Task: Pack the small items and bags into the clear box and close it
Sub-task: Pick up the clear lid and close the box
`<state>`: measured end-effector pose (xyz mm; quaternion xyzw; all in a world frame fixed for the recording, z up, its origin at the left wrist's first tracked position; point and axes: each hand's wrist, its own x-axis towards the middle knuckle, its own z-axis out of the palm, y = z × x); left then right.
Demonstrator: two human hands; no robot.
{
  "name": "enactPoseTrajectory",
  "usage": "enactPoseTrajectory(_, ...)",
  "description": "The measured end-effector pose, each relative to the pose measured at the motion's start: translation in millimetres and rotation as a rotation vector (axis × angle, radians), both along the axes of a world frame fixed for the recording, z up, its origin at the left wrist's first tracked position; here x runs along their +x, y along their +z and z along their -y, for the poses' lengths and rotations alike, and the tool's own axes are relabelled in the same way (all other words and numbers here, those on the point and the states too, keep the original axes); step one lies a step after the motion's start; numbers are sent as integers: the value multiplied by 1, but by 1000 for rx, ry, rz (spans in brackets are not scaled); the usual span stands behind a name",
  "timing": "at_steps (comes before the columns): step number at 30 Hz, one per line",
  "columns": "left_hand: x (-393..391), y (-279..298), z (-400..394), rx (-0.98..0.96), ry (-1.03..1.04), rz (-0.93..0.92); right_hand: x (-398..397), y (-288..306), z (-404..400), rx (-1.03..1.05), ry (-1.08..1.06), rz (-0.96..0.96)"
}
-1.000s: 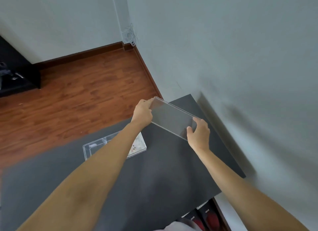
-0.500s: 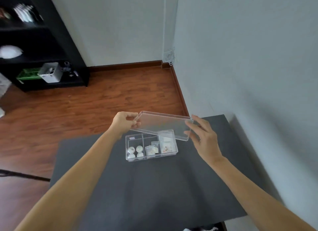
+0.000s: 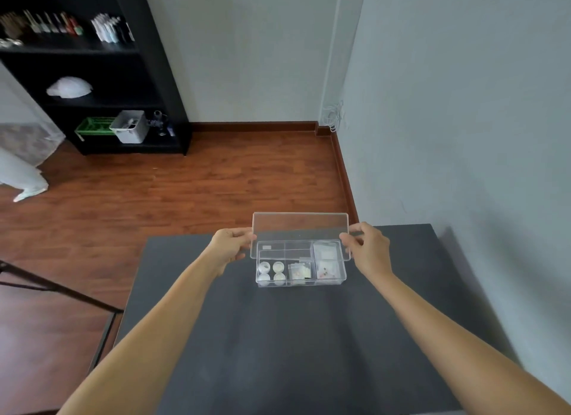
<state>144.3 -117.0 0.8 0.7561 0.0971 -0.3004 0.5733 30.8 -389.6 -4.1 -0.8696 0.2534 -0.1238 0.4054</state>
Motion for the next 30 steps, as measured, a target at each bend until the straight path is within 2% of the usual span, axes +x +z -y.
enactPoseTrajectory(10,-9,-44,14,211,8,35,13,-31,-3,-28,0,-286)
enactPoseTrajectory(30,-37,-54,17,264,41,2,0,-46,-8,-12,-12,-399)
